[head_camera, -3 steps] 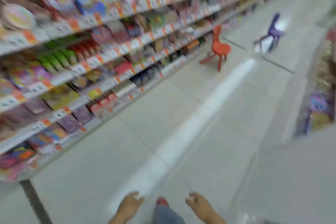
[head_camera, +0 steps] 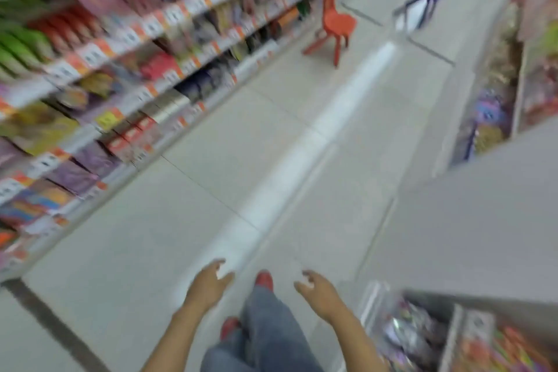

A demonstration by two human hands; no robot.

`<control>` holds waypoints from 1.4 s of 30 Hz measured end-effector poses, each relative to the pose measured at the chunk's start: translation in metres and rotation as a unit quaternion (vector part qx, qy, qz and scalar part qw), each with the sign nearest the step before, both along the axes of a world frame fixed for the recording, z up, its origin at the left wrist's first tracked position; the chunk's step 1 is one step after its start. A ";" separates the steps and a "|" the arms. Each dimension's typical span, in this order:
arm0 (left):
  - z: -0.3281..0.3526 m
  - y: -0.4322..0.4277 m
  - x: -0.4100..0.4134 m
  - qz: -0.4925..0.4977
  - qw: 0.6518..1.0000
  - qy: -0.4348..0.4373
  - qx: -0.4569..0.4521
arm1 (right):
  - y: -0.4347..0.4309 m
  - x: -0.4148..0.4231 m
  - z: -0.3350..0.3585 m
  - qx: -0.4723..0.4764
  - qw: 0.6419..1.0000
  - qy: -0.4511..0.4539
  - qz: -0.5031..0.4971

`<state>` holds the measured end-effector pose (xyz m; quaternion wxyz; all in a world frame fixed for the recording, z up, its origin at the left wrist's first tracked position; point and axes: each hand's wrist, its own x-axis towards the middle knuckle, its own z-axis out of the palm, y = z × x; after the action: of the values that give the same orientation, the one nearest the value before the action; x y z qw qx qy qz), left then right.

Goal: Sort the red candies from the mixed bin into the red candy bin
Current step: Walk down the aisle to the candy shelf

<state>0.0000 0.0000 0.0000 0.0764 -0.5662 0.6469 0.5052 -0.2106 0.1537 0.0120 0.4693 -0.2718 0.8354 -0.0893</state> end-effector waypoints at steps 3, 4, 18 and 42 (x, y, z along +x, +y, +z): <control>0.012 0.006 -0.038 -0.076 0.997 0.029 -0.019 | 0.019 -0.004 0.014 -0.012 0.999 0.014 -0.043; 0.011 0.007 -0.051 -0.108 0.993 0.030 -0.025 | 0.023 -0.007 0.016 -0.011 0.999 0.013 -0.041; 0.020 -0.147 -0.343 -0.296 0.952 -0.002 -0.079 | -0.102 -0.257 0.019 -0.038 0.984 -0.021 -0.175; 0.042 -0.500 -0.972 -0.457 0.881 0.005 -0.124 | -0.422 -0.820 0.044 -0.084 0.952 0.014 -0.294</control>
<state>-0.9720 -0.4999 0.0424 0.2249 -0.2096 0.8916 0.3325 -1.0303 -0.2687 0.0557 0.3864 -0.0532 0.8742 -0.2893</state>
